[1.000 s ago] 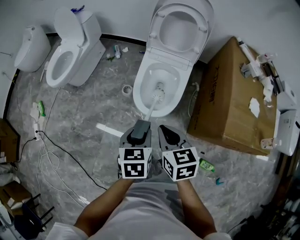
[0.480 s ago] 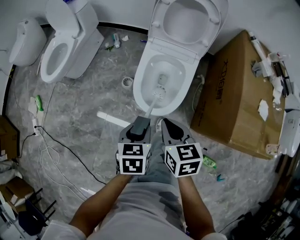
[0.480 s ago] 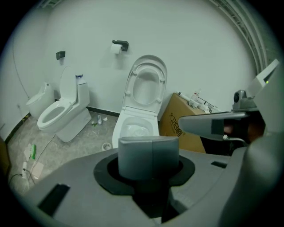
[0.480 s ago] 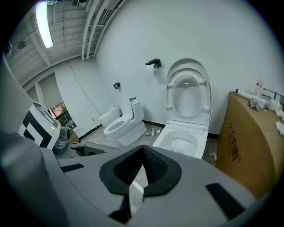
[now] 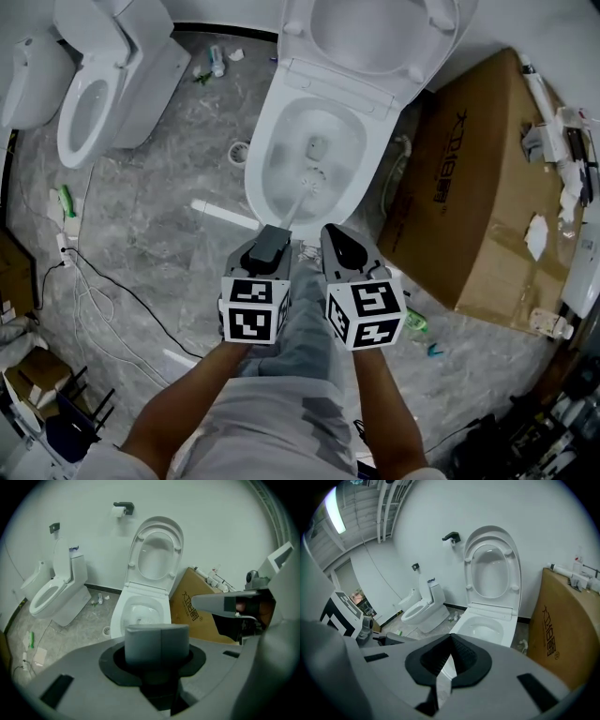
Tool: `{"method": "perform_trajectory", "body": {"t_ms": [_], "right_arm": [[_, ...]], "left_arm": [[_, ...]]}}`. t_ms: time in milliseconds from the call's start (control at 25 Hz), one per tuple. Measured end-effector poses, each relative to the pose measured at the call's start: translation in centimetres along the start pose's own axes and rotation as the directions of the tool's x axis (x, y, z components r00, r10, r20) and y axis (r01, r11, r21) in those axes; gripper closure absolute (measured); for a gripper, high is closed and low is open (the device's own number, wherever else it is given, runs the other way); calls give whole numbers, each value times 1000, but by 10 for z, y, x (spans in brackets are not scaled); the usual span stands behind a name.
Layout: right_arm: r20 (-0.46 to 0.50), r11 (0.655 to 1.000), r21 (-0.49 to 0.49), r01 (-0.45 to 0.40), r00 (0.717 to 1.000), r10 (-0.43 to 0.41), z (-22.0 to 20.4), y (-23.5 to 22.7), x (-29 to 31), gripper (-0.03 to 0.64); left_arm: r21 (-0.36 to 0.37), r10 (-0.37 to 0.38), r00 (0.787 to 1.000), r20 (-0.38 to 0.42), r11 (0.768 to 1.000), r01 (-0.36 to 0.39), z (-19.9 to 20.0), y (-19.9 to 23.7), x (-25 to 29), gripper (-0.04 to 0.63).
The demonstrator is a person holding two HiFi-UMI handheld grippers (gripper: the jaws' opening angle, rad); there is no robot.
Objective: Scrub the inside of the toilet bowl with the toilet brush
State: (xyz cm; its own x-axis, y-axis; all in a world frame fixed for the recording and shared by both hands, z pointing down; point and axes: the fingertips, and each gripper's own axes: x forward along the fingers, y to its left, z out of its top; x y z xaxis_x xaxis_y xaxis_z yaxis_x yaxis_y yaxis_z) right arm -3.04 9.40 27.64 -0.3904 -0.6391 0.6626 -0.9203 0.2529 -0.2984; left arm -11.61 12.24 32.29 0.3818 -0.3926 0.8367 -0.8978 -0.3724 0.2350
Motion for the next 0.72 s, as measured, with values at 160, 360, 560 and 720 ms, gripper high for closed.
{"method": "perform_trajectory", "body": {"t_ms": [160,360,560,720], "right_arm": [[-16,1000,25,9,1000,-8,0,-36,22,618],[-40,999,40,17,999,-16,-3,-73,49,618],[-60,999,34,7,998,-5,-5,-95,77,618],[-77,999,33,-8,997,11,-8,-107,95,618]], "left_arm": [[-8,-21,999,-43,1000,21,8,-5,40,439],[1,-46,995,-92,999,46,16,-9,85,439],[23,-82,990,-115,996,85,27,-14,117,439],[26,-83,989,-125,996,87,32,-15,142,439]]}}
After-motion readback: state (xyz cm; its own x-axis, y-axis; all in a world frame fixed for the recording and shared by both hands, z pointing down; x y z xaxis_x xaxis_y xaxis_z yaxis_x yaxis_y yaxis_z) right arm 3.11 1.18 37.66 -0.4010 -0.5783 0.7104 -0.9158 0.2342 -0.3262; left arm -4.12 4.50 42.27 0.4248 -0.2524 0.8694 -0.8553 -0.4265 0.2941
